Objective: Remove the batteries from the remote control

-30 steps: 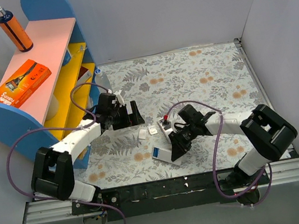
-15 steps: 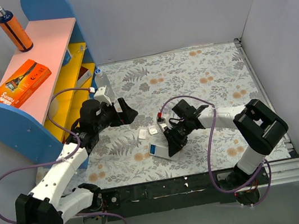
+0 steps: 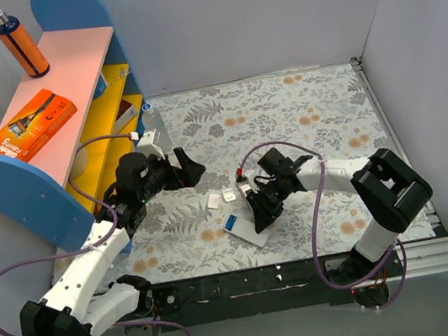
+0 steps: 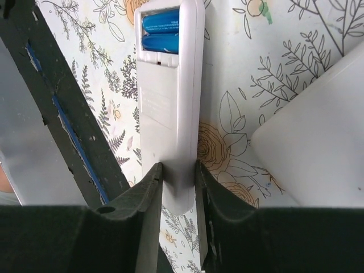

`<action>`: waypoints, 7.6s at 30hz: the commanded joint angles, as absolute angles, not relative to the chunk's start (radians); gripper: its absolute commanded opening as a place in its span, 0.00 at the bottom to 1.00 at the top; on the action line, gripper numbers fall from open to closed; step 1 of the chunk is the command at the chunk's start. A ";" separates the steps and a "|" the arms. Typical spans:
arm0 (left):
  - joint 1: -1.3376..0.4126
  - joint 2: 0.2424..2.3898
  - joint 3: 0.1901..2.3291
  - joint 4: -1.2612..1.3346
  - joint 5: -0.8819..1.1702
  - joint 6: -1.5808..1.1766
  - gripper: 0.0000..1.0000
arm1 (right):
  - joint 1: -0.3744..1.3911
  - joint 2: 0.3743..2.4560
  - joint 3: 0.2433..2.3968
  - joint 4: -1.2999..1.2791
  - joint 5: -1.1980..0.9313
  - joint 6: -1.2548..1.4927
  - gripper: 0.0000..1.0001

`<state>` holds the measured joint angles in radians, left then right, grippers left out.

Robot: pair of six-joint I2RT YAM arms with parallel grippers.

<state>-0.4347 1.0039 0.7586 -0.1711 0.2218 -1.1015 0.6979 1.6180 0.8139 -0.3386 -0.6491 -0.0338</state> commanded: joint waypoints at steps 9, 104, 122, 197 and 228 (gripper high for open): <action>-0.433 0.919 0.735 -0.140 0.144 -1.097 0.98 | 0.703 1.457 0.861 -0.296 -0.538 0.087 0.39; -0.433 0.971 0.716 -0.103 0.345 -1.083 0.92 | 0.394 1.462 0.729 -0.272 -0.092 0.041 0.23; -0.434 1.037 0.730 -0.080 0.494 -1.115 0.78 | 0.399 1.261 0.787 -0.220 -0.644 0.201 0.01; -0.468 1.170 0.684 0.393 0.632 -2.209 0.00 | 0.877 0.801 0.302 0.827 -0.298 -0.308 0.56; -0.469 1.137 0.652 0.413 0.684 -2.356 0.00 | 1.037 0.899 0.319 1.063 -0.048 -0.577 0.42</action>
